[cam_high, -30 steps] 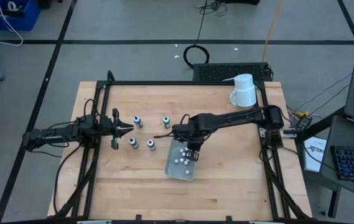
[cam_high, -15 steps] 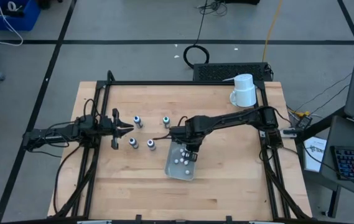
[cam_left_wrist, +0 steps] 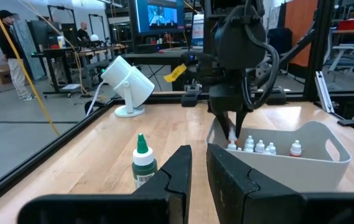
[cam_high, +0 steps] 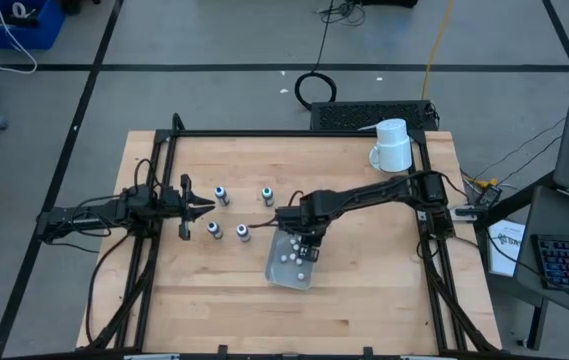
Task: Pick & Place food coloring
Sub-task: Put the small yellow food coloring bottle into the white bin
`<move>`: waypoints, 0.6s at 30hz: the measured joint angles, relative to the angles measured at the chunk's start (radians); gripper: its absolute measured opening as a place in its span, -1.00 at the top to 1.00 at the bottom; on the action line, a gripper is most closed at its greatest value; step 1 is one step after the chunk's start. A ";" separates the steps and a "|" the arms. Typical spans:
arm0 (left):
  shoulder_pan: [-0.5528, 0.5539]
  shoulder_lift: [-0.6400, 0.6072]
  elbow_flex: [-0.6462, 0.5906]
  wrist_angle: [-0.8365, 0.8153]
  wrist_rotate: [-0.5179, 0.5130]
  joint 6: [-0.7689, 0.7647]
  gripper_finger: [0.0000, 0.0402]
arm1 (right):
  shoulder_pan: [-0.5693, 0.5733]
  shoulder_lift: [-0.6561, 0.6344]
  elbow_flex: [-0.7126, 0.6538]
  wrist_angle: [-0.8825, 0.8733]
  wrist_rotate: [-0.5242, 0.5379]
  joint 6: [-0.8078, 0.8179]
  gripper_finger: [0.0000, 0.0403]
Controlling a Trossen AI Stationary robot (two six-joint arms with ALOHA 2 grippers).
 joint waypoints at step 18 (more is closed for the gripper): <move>0.000 0.000 0.000 0.000 0.000 0.000 0.71 | 0.016 -0.002 -0.067 0.088 -0.005 0.016 0.79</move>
